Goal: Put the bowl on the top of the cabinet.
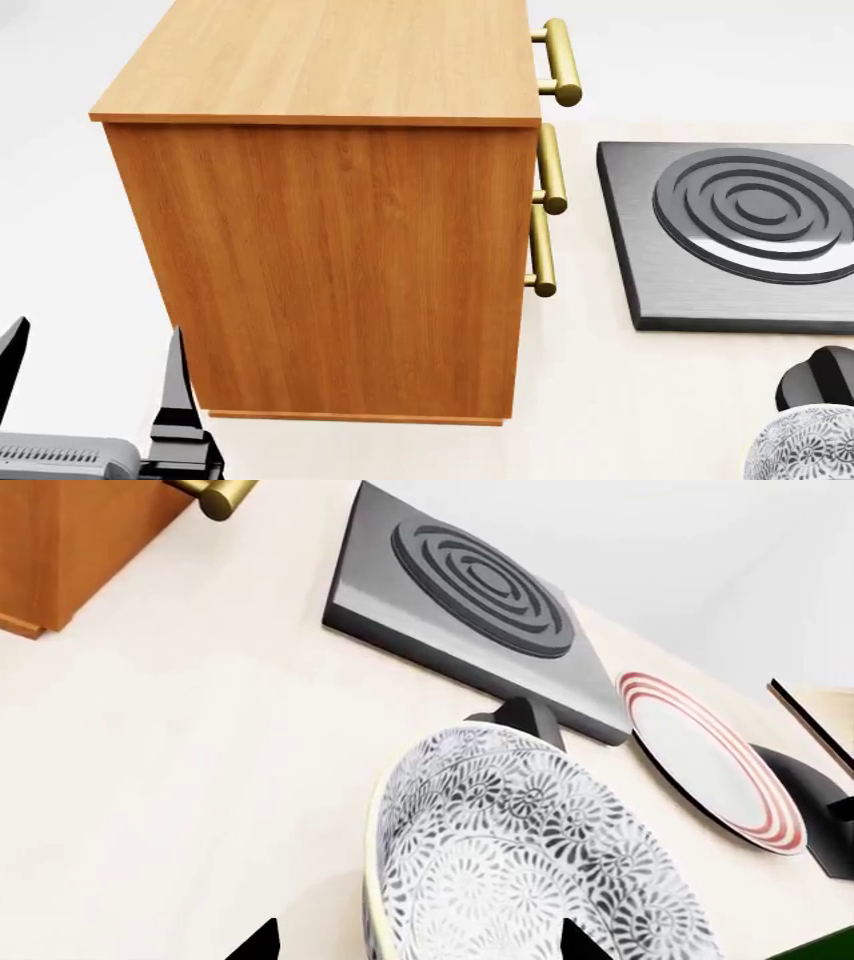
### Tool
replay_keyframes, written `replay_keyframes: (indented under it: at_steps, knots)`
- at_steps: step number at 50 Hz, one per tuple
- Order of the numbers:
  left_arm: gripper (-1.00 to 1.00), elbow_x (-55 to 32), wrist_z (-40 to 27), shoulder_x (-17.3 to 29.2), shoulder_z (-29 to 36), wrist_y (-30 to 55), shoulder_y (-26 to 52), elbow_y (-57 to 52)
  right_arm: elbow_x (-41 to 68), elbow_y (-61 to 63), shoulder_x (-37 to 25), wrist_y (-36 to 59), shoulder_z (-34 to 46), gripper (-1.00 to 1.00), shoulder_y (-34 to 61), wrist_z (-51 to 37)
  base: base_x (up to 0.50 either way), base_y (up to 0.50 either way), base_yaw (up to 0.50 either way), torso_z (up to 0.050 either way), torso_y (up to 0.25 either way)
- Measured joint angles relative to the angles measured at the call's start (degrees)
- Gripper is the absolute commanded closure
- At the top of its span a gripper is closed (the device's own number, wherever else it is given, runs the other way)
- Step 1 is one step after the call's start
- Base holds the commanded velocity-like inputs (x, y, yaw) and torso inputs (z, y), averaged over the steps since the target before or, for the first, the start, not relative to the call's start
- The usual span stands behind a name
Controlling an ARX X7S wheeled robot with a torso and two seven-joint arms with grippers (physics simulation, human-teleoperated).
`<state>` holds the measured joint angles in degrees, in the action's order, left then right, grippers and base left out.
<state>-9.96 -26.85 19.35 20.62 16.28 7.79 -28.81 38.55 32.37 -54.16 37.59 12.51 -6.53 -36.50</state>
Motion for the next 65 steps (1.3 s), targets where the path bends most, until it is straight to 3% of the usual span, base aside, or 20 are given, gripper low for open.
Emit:
replay_keyframes:
  at_steps: [65]
  knots:
    - [-1.0, -0.65, -0.9, 0.62, 0.62, -0.55, 0.11, 0.3, -1.56, -3.6, 1.75, -1.07, 1.62, -1.0, 1.93, 1.42, 0.0, 0.0, 0.0, 0.0, 0.0]
